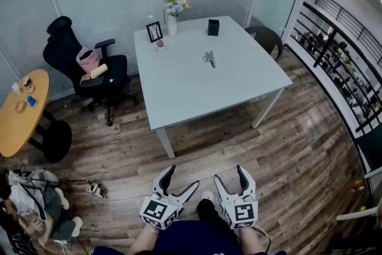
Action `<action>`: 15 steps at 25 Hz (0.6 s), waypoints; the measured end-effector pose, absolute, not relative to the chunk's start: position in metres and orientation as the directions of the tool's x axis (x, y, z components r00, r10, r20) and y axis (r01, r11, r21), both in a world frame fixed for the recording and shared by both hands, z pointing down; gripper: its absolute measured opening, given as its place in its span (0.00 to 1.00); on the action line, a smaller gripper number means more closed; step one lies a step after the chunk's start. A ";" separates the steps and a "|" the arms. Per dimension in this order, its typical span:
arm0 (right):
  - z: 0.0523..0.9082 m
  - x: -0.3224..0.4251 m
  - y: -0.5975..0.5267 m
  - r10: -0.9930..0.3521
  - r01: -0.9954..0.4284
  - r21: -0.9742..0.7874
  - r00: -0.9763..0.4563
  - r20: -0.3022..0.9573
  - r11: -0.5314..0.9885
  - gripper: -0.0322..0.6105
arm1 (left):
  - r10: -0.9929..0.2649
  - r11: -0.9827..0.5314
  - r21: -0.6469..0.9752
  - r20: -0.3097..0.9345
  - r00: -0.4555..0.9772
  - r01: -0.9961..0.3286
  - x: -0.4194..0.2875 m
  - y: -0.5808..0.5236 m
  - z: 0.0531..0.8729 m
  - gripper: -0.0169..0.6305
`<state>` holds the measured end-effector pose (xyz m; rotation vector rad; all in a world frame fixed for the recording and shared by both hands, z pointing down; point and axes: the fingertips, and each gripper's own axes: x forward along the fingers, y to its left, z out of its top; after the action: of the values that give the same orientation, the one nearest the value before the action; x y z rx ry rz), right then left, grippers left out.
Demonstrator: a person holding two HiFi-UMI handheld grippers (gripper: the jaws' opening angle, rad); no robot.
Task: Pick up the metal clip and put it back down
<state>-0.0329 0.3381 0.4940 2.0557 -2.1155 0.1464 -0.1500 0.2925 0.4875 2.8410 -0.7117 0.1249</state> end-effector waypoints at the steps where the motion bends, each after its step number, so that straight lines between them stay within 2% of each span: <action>1: 0.495 -0.023 0.331 -0.979 -0.998 0.057 -0.027 0.204 0.039 0.56 | -0.463 -0.859 0.179 0.132 0.877 -0.480 -0.141 0.286 0.487 0.61; 15: 0.499 0.091 0.243 -0.975 -0.990 0.067 -0.106 0.195 0.121 0.58 | -0.604 -0.768 0.165 0.136 0.786 -0.619 -0.050 0.198 0.488 0.62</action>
<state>0.0906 0.2434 0.4988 1.9608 -2.2003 0.1190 -0.0498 0.1976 0.4880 2.7758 -0.9612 0.1099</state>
